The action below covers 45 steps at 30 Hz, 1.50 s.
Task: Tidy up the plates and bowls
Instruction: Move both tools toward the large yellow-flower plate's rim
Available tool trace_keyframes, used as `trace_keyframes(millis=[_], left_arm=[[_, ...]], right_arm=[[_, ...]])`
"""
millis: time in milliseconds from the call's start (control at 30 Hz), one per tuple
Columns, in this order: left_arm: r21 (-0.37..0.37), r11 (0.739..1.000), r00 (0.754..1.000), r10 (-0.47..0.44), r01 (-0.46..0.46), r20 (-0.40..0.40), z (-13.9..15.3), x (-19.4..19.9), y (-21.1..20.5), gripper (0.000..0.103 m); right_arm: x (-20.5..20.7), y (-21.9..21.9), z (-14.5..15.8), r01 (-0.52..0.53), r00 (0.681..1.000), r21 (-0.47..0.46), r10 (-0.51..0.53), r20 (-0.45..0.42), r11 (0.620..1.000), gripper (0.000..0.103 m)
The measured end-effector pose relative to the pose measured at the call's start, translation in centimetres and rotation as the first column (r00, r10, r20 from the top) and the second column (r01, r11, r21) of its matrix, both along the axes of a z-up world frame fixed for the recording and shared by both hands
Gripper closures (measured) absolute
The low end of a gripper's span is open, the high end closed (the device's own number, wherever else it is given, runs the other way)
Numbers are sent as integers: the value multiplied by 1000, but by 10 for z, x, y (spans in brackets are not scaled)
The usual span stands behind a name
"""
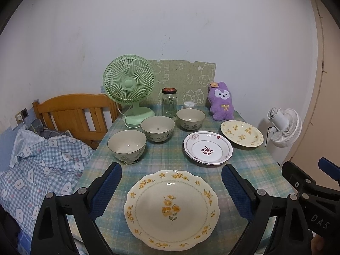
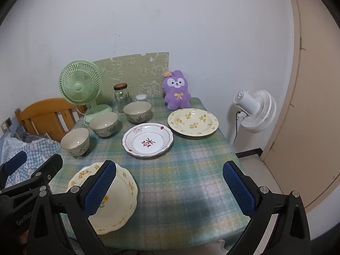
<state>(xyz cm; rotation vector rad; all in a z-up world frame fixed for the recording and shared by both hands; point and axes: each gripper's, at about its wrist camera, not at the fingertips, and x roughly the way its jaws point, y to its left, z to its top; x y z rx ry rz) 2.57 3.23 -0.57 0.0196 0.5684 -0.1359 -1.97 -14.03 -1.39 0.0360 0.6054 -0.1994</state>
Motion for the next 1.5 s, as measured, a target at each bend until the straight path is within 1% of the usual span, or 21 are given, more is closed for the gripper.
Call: trace_keyframes(millis=[667,867,1033,1333,1500], left_arm=[[8,1000,1000,2,-2,5,0,0,3,9],[19,1000,1000,5,-5,14,3,1,2,8],[14,1000,1000,0,0,15,2,1,3,8],[12,1000,1000,-3,3,15,2,1,3,10],[15,1000,1000,-10,10,19,4,1,1,12]], right_arm=[[-3,3,2,-15,1000,20,15,2,1000,1],[-4,4,2,-9,1000,21,9,0,1000,1],[-3,4,4,-6,1000,20,6,3,1000,2],[-2,2,4,-6,1000,18,6,3,1000,2],[-1,4,6,-10,1000,12,10,3,1000,4]])
